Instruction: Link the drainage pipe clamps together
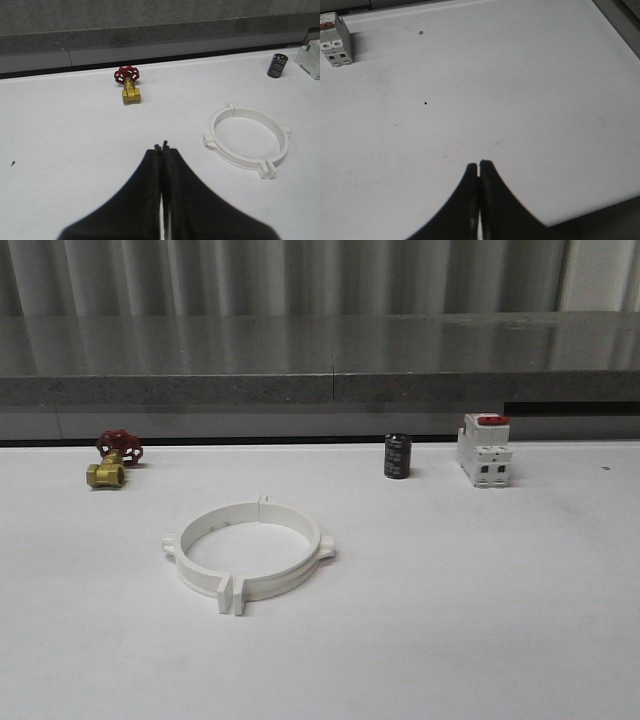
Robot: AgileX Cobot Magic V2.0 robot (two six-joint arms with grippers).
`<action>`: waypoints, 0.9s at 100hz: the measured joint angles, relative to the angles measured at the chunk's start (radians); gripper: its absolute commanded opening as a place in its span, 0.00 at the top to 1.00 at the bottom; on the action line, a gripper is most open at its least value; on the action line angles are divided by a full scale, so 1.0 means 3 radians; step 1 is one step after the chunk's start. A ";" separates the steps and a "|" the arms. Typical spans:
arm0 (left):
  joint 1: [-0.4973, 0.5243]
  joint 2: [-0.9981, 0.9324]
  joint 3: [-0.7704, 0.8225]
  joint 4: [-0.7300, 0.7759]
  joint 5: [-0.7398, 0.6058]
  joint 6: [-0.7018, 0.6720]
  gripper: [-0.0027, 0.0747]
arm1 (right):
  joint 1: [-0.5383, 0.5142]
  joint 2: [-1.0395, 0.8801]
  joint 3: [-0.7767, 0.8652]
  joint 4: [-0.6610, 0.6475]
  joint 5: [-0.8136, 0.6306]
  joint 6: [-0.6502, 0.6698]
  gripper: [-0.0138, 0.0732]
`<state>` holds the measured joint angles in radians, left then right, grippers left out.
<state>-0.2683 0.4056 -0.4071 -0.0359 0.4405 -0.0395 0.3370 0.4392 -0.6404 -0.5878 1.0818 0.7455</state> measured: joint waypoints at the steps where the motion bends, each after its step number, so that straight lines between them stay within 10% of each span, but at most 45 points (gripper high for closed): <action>1: 0.0000 0.0000 0.0000 0.0000 0.0000 0.0000 0.99 | 0.0000 0.0000 0.0000 0.0000 0.0000 0.0000 0.92; 52: 0.0000 0.0000 0.0000 0.0000 0.0000 0.0000 0.99 | -0.0375 -0.0687 0.0679 0.0237 -0.1228 -0.0131 0.92; 90: 0.0000 0.0000 0.0000 0.0000 0.0000 0.0000 0.99 | -0.1137 -0.1430 0.1590 0.1865 -0.2389 -0.1955 0.92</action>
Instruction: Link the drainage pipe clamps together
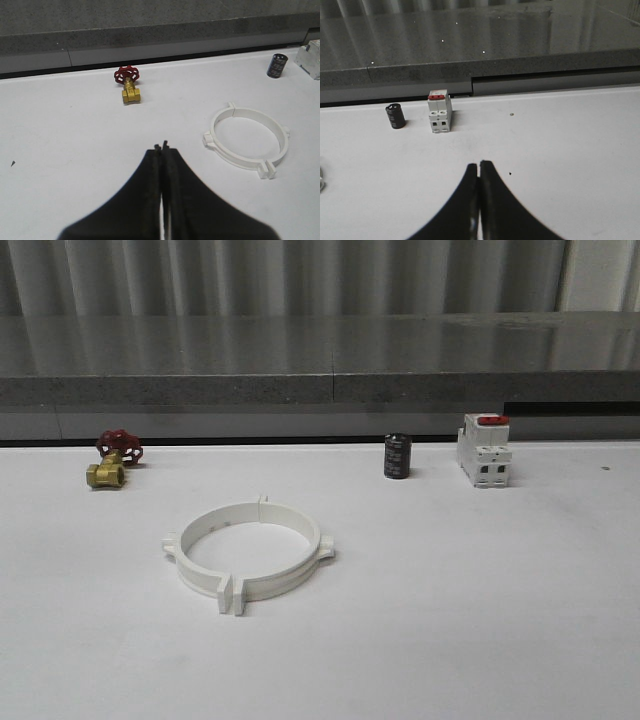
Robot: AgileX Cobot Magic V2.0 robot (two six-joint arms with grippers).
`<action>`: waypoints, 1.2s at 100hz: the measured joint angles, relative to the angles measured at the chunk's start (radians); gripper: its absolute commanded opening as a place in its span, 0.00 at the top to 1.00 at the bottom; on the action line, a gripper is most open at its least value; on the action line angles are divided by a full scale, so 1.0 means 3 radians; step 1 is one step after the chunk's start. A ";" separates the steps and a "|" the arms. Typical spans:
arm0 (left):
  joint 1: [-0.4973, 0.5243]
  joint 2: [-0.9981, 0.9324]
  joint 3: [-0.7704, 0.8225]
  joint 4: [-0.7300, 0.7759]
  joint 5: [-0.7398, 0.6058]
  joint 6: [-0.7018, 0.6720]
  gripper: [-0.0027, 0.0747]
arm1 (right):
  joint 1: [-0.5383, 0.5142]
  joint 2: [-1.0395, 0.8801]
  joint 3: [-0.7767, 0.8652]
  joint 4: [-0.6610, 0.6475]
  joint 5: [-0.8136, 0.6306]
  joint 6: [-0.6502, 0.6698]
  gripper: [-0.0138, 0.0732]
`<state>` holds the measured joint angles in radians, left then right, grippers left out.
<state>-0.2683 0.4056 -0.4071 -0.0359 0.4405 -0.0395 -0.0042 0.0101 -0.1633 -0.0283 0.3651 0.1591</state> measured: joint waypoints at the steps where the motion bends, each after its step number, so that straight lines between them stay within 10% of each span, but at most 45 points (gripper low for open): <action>1: 0.0000 0.0000 0.0000 0.0000 0.0000 0.0000 0.99 | -0.0006 -0.0007 0.0033 0.0014 -0.0021 -0.0024 0.92; 120: 0.0000 0.0000 0.0000 0.0000 0.0000 0.0000 0.99 | -0.0067 -0.0071 0.0637 0.0173 -0.0812 -0.0138 0.92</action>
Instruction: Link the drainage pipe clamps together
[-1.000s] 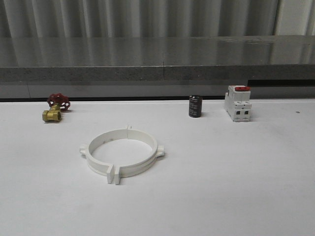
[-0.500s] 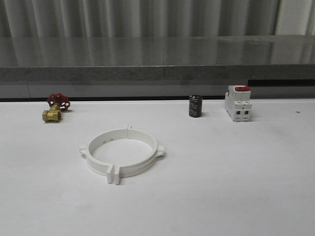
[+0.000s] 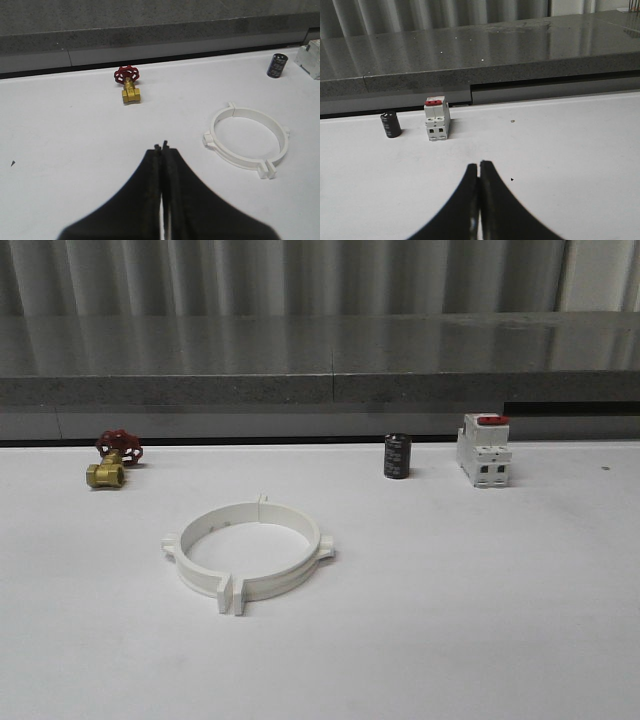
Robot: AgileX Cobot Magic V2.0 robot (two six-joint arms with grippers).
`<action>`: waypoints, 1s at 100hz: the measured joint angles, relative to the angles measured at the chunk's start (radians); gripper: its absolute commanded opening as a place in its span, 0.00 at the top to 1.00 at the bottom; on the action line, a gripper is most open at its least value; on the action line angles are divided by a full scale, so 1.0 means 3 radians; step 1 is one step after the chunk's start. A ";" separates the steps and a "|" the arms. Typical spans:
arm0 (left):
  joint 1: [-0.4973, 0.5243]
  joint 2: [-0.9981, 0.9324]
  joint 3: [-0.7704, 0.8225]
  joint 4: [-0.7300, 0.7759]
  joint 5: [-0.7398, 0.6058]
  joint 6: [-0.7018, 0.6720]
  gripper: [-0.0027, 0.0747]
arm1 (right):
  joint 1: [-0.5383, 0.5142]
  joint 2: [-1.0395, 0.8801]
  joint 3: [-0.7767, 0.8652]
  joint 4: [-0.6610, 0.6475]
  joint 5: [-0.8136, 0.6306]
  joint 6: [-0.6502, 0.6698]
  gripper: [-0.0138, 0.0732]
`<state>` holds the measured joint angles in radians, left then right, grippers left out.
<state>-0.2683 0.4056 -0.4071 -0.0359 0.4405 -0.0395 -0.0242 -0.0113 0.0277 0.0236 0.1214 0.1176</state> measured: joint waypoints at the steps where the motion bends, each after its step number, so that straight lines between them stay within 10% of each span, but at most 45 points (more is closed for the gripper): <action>1: 0.0000 0.0000 0.0000 0.0000 0.0000 0.0000 0.99 | 0.0000 0.0000 0.0000 0.0000 0.0000 0.0000 0.92; 100: 0.0547 -0.0830 0.0725 0.0120 -0.0760 0.0000 0.99 | 0.0000 0.0000 0.0000 0.0000 0.0000 0.0000 0.92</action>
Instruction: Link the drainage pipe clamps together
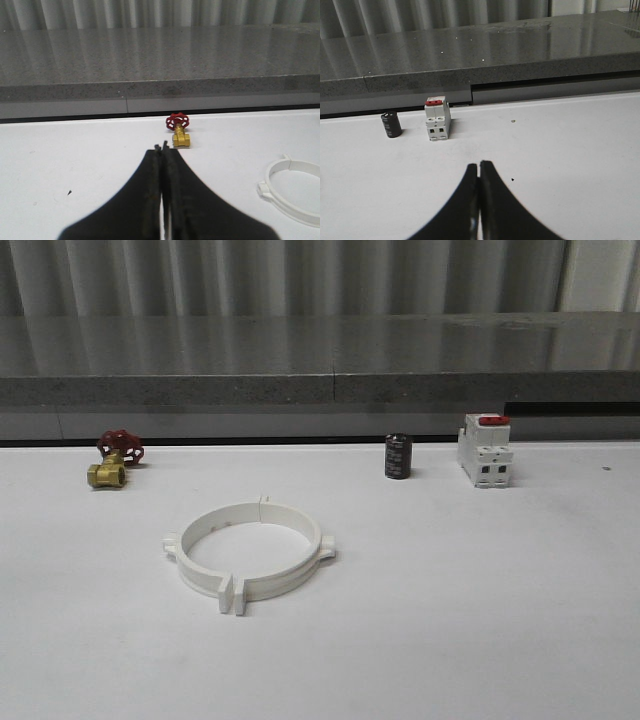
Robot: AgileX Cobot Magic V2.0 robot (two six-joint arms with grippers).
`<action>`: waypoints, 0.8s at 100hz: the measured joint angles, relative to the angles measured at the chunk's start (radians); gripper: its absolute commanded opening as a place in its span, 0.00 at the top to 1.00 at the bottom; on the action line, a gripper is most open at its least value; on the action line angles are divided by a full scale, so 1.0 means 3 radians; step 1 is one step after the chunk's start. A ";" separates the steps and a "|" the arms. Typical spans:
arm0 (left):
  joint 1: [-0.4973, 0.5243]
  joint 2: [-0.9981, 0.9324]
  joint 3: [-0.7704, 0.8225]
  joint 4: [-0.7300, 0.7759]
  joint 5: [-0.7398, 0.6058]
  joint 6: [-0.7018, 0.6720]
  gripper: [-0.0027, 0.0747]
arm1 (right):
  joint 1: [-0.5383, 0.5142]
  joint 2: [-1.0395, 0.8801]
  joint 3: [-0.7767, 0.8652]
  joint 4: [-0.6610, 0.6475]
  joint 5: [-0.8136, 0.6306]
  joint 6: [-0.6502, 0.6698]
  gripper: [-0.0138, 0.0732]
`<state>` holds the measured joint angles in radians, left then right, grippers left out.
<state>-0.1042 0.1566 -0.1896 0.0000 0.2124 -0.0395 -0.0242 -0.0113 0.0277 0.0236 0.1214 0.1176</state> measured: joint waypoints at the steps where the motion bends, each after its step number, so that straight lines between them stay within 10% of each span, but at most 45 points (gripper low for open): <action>1: 0.0010 -0.0020 0.0031 0.0000 0.0000 0.0000 0.99 | 0.0000 0.0000 0.0000 0.0000 0.0000 0.0000 0.92; 80: 0.0041 -0.0544 0.0618 0.0030 -0.0667 0.0000 0.99 | 0.0000 0.0000 0.0000 0.0000 0.0000 0.0000 0.92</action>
<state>-0.0918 -0.0066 -0.0043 0.0091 0.0124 -0.0395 -0.0242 -0.0113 0.0277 0.0236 0.1214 0.1176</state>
